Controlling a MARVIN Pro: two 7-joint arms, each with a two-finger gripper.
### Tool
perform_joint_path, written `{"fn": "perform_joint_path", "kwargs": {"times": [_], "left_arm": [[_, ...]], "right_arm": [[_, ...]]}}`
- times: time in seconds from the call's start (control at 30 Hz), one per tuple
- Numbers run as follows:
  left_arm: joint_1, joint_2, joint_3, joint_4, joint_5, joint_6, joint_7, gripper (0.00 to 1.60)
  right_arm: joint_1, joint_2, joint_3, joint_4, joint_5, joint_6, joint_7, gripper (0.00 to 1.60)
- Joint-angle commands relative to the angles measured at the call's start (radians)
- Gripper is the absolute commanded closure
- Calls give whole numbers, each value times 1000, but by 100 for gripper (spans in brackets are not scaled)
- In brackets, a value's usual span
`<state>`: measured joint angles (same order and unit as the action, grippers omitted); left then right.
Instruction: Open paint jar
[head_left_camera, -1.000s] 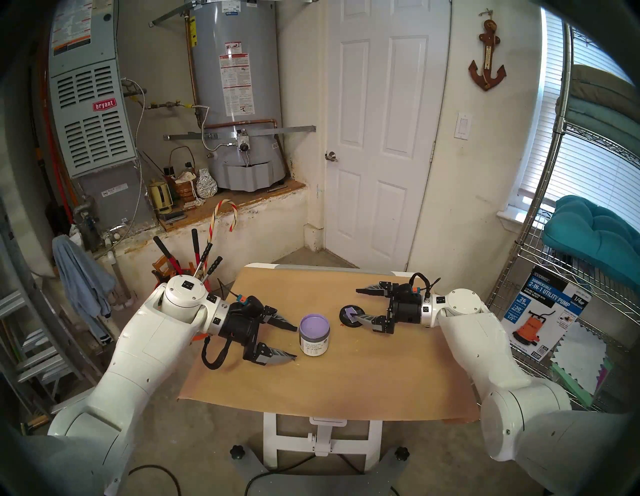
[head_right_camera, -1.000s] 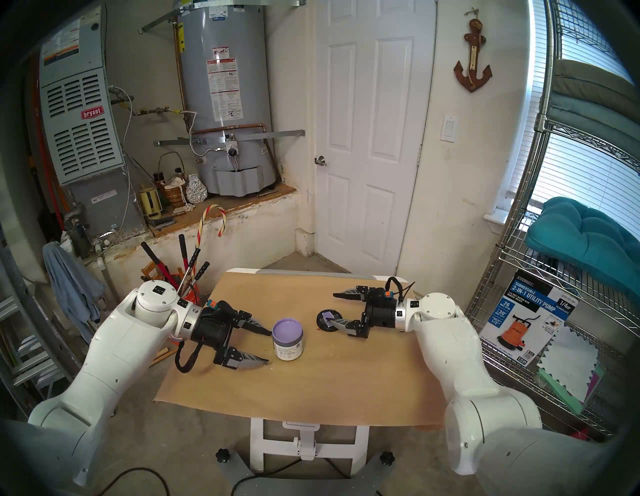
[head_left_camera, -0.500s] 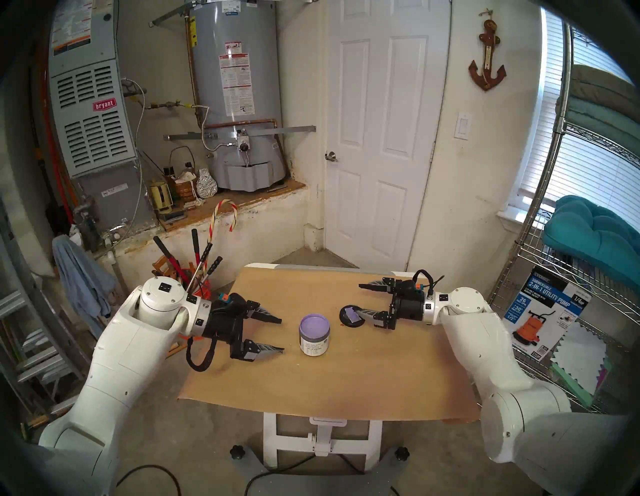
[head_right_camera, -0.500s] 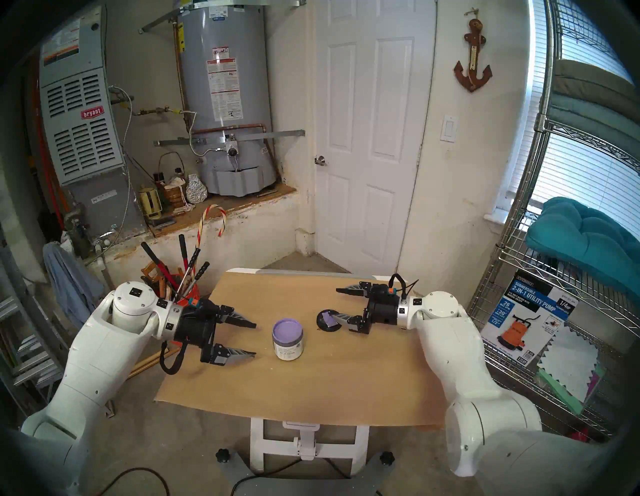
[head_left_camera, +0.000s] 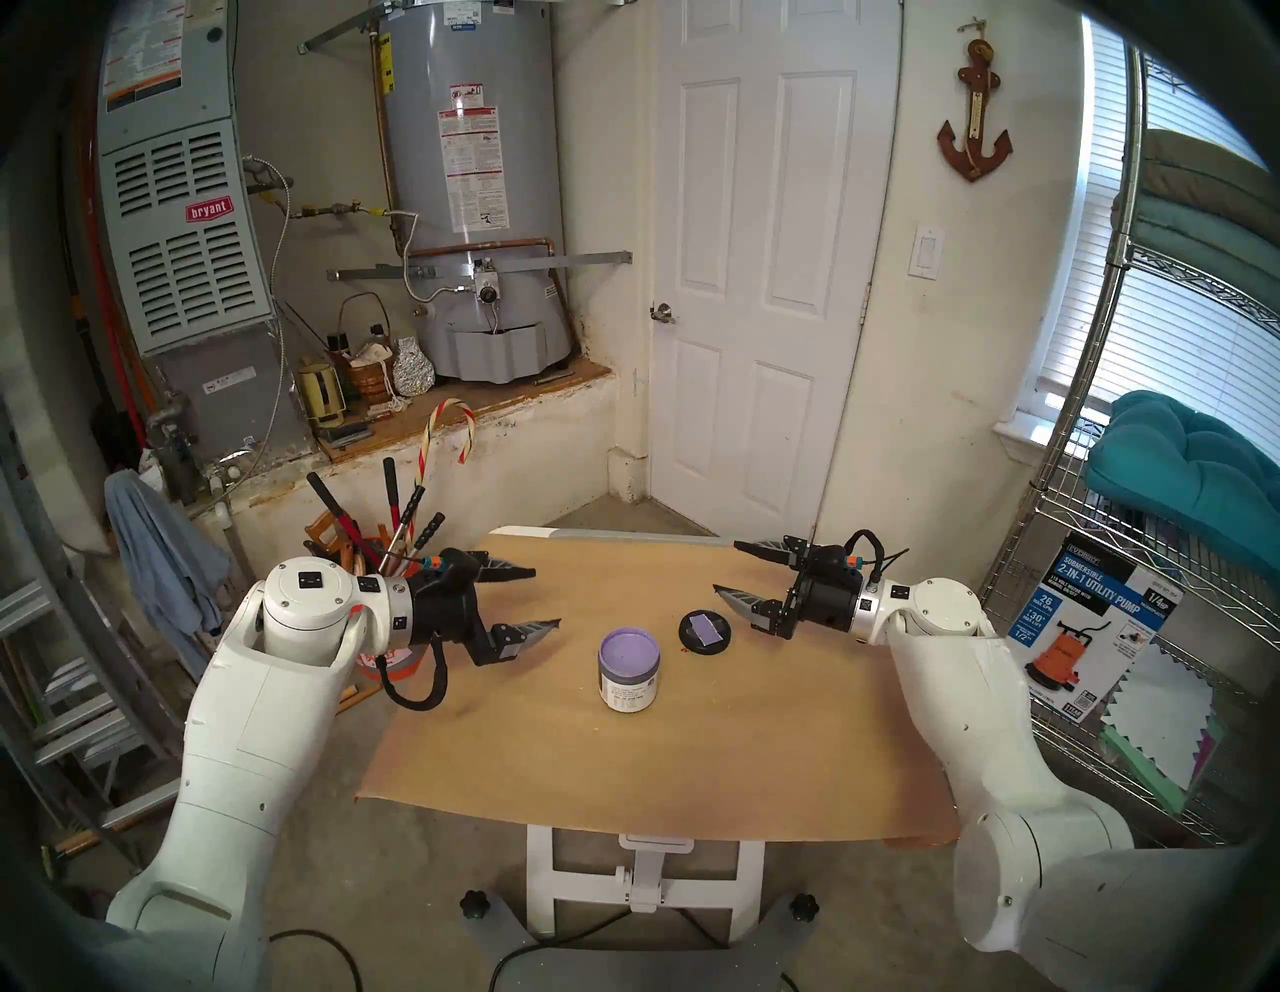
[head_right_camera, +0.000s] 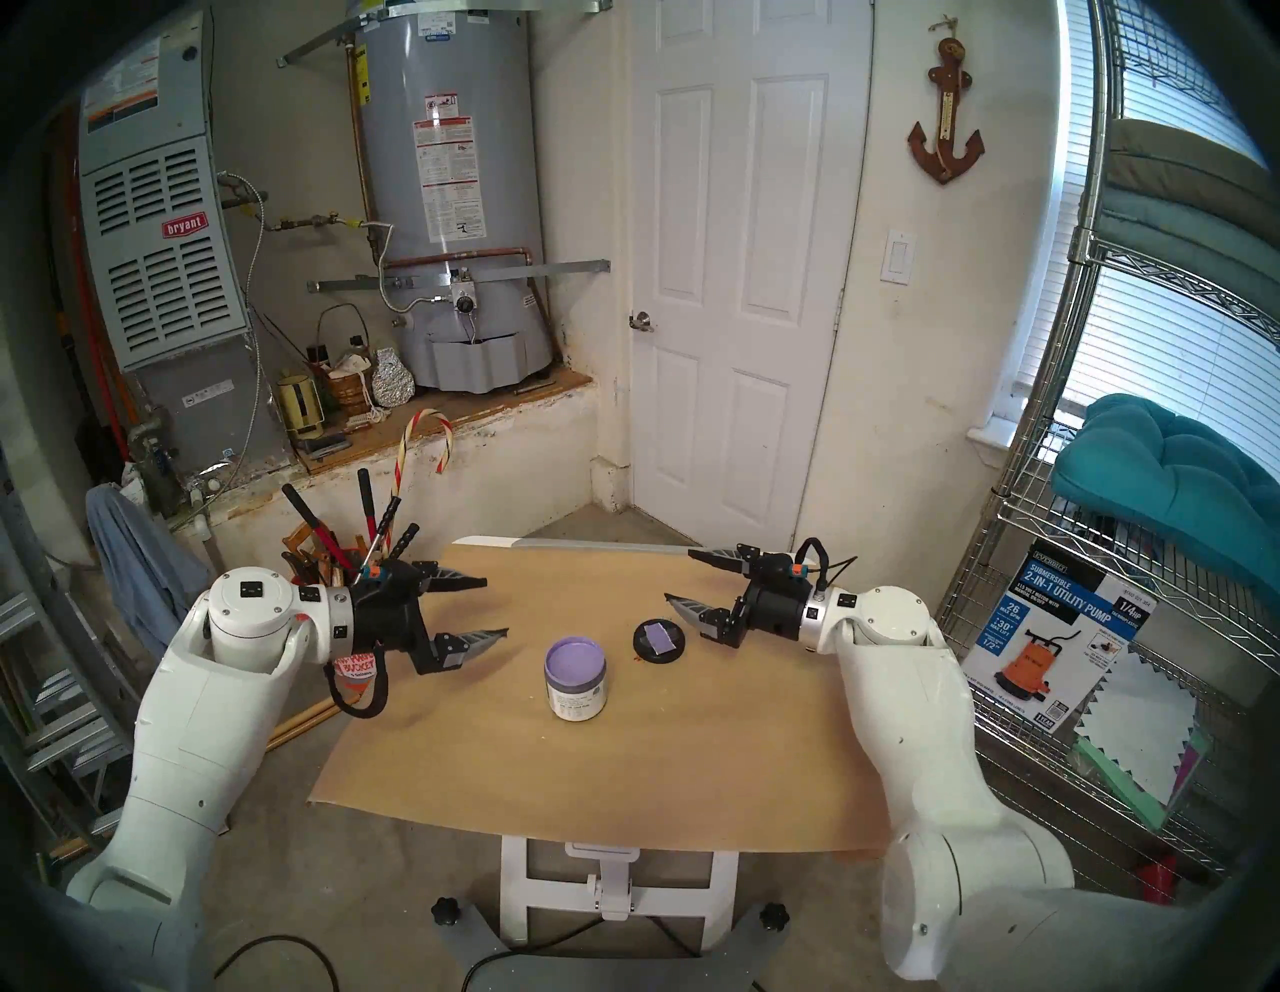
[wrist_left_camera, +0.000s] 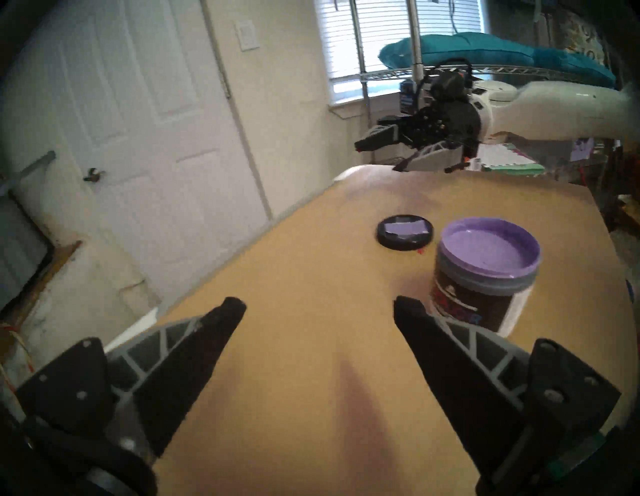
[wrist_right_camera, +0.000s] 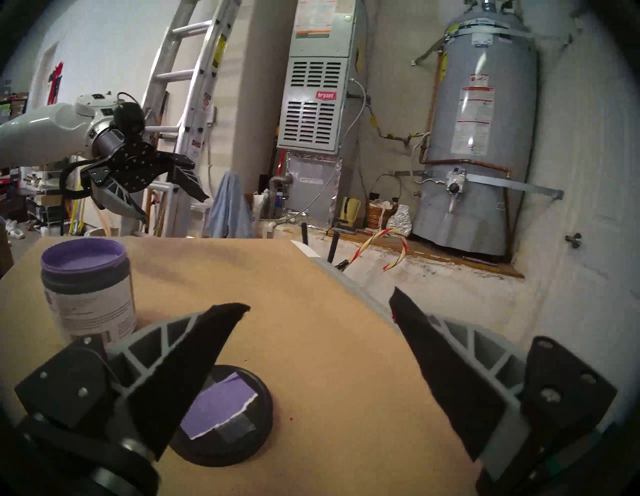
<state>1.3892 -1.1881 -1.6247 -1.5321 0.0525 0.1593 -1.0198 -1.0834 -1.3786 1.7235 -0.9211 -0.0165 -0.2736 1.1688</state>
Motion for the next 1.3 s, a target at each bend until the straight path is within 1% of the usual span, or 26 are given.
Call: {"fn": "perform_joint_path", "kwargs": {"times": [0.0,0.1,0.13,0.27,0.33,0.47,0.5,0.63,0.7,0.73,0.77,0.8,0.87,0.9,0.93,0.97,1.0,1.03,1.07,1.13,1.17,1.27], "left_arm": [[-37,-91,-22,-36,8,-13,116,0],[-43,-129,3,-45,17,-20,166,0],[-47,-145,1,-47,6,-22,175,0],[-66,-180,2,-63,13,-29,245,0],[-73,-192,3,-67,13,-29,268,0],[-75,-228,10,-79,18,-31,331,0],[-72,-229,10,-84,21,-32,339,0],[-55,-258,-7,-107,17,-36,404,0],[-42,-272,-9,-120,29,-39,445,0],[-36,-280,-10,-124,30,-41,459,0],[-36,-280,-10,-124,30,-41,459,0],[-28,-292,-15,-128,29,-38,482,0],[-15,-303,-18,-139,31,-44,510,0],[-8,-309,-19,-147,37,-45,531,0],[4,-317,-18,-159,46,-46,561,0],[4,-317,-18,-159,46,-46,561,0],[11,-323,-18,-167,50,-45,576,0],[24,-333,-16,-181,60,-45,604,0],[24,-333,-16,-181,60,-45,604,0],[38,-344,-17,-194,79,-44,642,0],[45,-348,-16,-201,82,-49,653,0],[60,-364,-14,-217,90,-60,688,0]], "right_arm": [[4,-59,38,-67,5,43,-116,0],[1,-78,56,-98,16,58,-163,0],[3,-83,63,-106,18,63,-179,0],[10,-100,90,-146,25,89,-237,0],[12,-108,105,-167,29,102,-266,0],[-10,-126,120,-230,18,124,-322,0],[-14,-131,126,-231,19,132,-334,0],[-42,-154,148,-288,6,170,-410,0],[-58,-168,154,-322,-3,197,-445,0],[-64,-175,155,-334,-8,204,-463,0],[-64,-175,155,-334,-8,204,-463,0],[-77,-183,155,-356,-13,216,-478,0],[-83,-192,154,-362,-22,223,-505,0],[-97,-200,153,-387,-29,236,-519,0],[-108,-215,155,-409,-41,253,-549,0],[-108,-215,155,-409,-41,253,-549,0],[-115,-221,155,-423,-47,262,-563,0],[-129,-235,157,-453,-60,281,-595,0],[-129,-235,157,-453,-60,281,-595,0],[-141,-248,158,-483,-71,303,-624,0],[-139,-252,158,-481,-77,308,-638,0],[-158,-268,154,-523,-96,338,-675,0]]}}
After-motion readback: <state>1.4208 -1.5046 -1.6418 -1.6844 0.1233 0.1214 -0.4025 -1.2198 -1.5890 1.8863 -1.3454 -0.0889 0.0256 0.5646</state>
